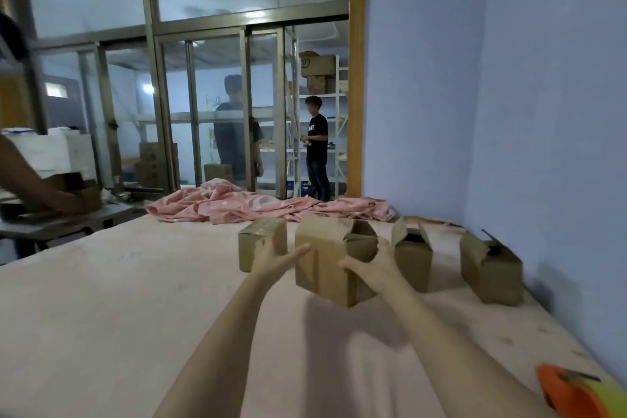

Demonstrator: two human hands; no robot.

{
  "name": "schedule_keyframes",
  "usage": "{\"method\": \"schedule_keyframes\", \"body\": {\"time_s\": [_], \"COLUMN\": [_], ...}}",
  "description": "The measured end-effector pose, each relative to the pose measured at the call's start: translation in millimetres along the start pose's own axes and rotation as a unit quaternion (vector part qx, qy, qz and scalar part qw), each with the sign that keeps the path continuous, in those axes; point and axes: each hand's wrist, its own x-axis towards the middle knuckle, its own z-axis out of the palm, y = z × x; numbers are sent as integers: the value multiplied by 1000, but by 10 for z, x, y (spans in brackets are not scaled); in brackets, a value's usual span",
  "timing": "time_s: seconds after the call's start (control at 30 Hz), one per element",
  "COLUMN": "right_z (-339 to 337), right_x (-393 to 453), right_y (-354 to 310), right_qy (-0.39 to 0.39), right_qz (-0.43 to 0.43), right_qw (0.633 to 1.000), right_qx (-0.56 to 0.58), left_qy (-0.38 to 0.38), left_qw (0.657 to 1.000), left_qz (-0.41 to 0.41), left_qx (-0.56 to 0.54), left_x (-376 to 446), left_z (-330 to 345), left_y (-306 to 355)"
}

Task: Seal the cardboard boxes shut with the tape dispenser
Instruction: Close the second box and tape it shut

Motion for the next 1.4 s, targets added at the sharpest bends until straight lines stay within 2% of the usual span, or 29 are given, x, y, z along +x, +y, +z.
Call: {"method": "schedule_keyframes", "body": {"time_s": [0.07, 0.17, 0.3, 0.4, 0.47, 0.63, 0.7, 0.77, 0.83, 0.93, 1.03, 1.27, 1.4], "right_z": [-201, -509, -895, -1119, -1224, -1415, -1508, -1625, -1767, -1934, -1981, -1854, -1911], "right_x": [-215, -534, -911, -1124, -1253, -1449, -1555, -1674, -1763, -1864, -1932, -1924, -1903], "right_y": [-107, -262, -442, -483, -481, -382, -319, -249, -157, -15, 76, 192, 341], "right_qy": [-14, -42, -71, -79, -64, 47, 61, 50, 18, -43, -71, -1, -4], "right_qz": [8, 19, 27, 29, 27, -3, -27, -60, -82, -72, -84, -90, -87], "right_qw": [999, 997, 993, 993, 995, 998, 997, 997, 996, 994, 988, 975, 970], "right_qx": [40, 61, 86, 82, 78, 40, 32, 13, -18, -69, -107, -201, -227], "left_qy": [-59, -126, -208, -213, -217, -213, -186, -176, -197, -247, -255, -230, -229], "left_qw": [996, 987, 958, 938, 935, 937, 943, 948, 950, 948, 949, 950, 951], "left_qz": [-12, -46, -71, -86, -79, -17, 6, 30, 47, 61, 64, 19, 13], "left_qx": [-63, -88, -186, -258, -268, -275, -275, -264, -236, -191, -175, -211, -209], "left_x": [-192, -441, -811, -1088, -1256, -1636, -1749, -1814, -1861, -1946, -2088, -2314, -2314], "left_z": [51, 121, 292, 433, 529, 779, 856, 897, 906, 911, 973, 1218, 1293], "left_y": [170, 344, 671, 847, 927, 1116, 1138, 1090, 997, 846, 737, 500, 428]}}
